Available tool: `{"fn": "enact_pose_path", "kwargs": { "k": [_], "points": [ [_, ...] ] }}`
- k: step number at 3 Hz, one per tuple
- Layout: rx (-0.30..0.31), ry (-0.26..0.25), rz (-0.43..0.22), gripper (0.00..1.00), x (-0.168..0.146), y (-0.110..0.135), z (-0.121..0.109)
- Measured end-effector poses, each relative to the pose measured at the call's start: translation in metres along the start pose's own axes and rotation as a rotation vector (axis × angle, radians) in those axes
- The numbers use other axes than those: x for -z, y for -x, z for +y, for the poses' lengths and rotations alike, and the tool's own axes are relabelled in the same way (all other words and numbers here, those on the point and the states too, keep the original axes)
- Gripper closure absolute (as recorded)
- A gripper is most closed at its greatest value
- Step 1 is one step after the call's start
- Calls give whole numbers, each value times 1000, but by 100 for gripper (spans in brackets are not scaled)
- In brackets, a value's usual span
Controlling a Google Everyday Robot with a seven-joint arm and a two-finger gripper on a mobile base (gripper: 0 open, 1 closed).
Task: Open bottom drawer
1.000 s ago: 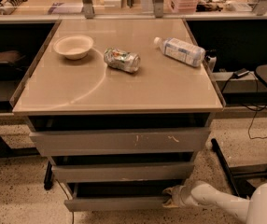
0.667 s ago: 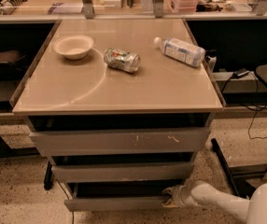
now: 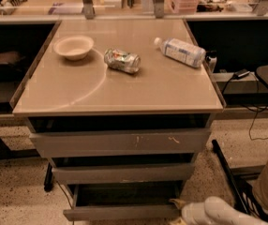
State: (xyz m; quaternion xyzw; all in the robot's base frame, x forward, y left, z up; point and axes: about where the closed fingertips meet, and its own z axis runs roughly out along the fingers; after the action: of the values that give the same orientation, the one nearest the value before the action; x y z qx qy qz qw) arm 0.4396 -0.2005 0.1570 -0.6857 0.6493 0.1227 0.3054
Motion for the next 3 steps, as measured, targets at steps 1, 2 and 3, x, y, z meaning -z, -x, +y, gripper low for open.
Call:
{"fn": "enact_pose_path", "kwargs": {
  "k": [1,2,3],
  "points": [
    [0,0,0,62,3,3,-1],
    [0,0,0,57,3,3,-1],
    [0,0,0,34,3,3,-1]
  ]
}}
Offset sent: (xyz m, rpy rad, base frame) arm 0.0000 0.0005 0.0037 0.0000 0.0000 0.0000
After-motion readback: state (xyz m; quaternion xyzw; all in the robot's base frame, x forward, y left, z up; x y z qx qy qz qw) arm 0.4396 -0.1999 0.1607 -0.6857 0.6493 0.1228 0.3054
